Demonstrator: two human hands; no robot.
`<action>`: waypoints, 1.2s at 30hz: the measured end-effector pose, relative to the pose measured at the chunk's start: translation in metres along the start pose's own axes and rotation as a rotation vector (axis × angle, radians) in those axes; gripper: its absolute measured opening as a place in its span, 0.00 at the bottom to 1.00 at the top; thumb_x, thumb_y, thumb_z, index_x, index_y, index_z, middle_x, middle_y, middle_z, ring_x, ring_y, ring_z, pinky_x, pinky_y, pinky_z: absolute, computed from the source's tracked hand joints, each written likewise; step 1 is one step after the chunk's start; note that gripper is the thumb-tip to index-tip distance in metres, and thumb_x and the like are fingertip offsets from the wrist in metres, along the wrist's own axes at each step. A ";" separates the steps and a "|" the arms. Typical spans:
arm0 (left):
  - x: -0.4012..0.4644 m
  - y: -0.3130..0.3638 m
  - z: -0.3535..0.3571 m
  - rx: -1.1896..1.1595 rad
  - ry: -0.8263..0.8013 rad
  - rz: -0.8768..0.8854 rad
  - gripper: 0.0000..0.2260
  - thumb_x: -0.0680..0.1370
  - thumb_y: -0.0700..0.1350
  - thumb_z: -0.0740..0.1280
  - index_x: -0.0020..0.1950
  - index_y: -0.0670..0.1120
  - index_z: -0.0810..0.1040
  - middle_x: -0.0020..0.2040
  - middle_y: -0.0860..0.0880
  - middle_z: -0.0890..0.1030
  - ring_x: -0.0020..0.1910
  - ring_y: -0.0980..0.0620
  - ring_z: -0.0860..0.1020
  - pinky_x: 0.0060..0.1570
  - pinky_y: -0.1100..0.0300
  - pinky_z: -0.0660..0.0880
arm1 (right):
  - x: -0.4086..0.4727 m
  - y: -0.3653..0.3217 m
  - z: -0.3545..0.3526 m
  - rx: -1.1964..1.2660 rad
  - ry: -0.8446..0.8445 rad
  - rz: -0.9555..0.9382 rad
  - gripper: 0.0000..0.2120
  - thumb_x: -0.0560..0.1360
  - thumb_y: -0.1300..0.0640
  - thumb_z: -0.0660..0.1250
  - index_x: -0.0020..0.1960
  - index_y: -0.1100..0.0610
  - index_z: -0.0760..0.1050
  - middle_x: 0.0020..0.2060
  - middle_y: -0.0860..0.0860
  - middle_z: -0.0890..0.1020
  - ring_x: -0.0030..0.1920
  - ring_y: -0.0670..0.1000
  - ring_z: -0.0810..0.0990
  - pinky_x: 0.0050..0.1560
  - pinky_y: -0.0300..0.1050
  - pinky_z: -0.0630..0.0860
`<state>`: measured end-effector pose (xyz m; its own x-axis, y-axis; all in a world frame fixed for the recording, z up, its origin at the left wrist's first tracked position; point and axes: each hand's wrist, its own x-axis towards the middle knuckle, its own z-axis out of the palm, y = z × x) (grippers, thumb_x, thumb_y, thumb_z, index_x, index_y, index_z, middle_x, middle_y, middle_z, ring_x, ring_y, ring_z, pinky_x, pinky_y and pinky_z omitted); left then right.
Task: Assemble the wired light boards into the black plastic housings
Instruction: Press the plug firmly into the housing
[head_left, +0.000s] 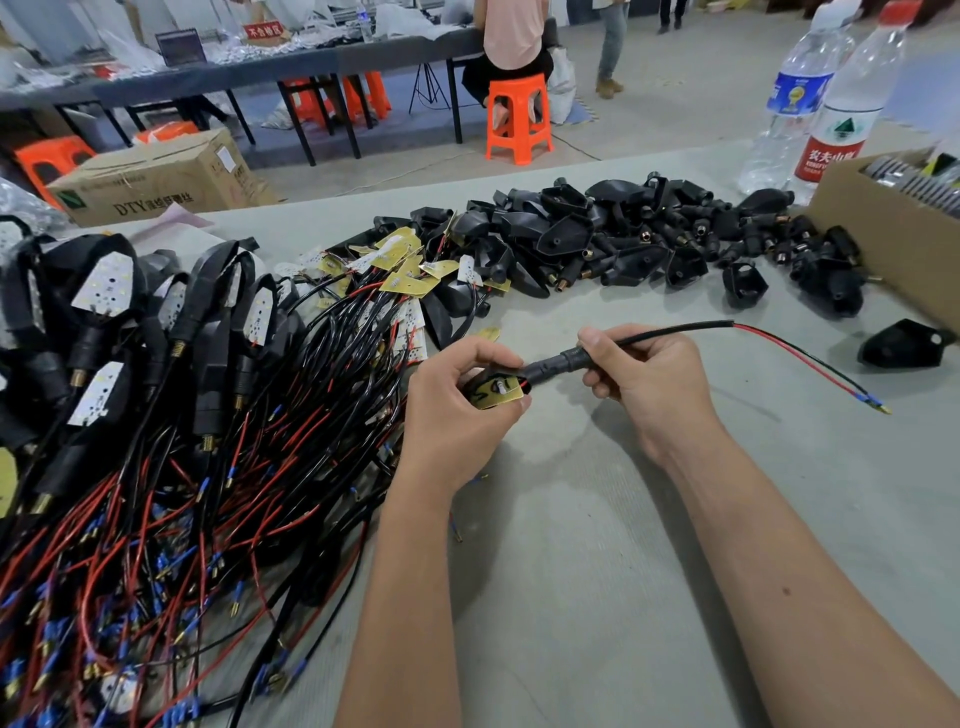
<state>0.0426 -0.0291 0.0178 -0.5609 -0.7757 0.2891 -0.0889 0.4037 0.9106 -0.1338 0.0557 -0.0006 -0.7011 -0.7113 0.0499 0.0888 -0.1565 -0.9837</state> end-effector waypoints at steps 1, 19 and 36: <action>0.000 -0.001 0.001 0.013 0.010 0.004 0.14 0.69 0.31 0.77 0.47 0.48 0.84 0.45 0.50 0.86 0.45 0.50 0.84 0.48 0.57 0.81 | 0.000 0.000 0.000 -0.009 -0.011 0.004 0.06 0.76 0.58 0.76 0.42 0.59 0.85 0.31 0.54 0.83 0.31 0.48 0.80 0.32 0.37 0.76; 0.006 -0.003 0.014 -0.037 0.044 -0.058 0.13 0.69 0.35 0.80 0.48 0.49 0.84 0.45 0.53 0.86 0.46 0.59 0.83 0.47 0.71 0.74 | -0.002 0.005 0.007 0.105 -0.076 0.008 0.09 0.81 0.58 0.70 0.46 0.57 0.87 0.45 0.57 0.87 0.40 0.50 0.83 0.33 0.39 0.78; 0.008 -0.005 0.011 -0.135 0.176 -0.034 0.10 0.74 0.38 0.76 0.50 0.51 0.81 0.54 0.54 0.84 0.53 0.52 0.84 0.45 0.53 0.84 | 0.003 0.003 0.002 0.235 0.179 -0.001 0.02 0.75 0.63 0.76 0.46 0.59 0.83 0.37 0.55 0.86 0.34 0.50 0.83 0.29 0.36 0.75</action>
<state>0.0295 -0.0320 0.0118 -0.4059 -0.8654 0.2938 0.0127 0.3161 0.9486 -0.1342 0.0512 -0.0034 -0.8129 -0.5824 -0.0005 0.2344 -0.3263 -0.9158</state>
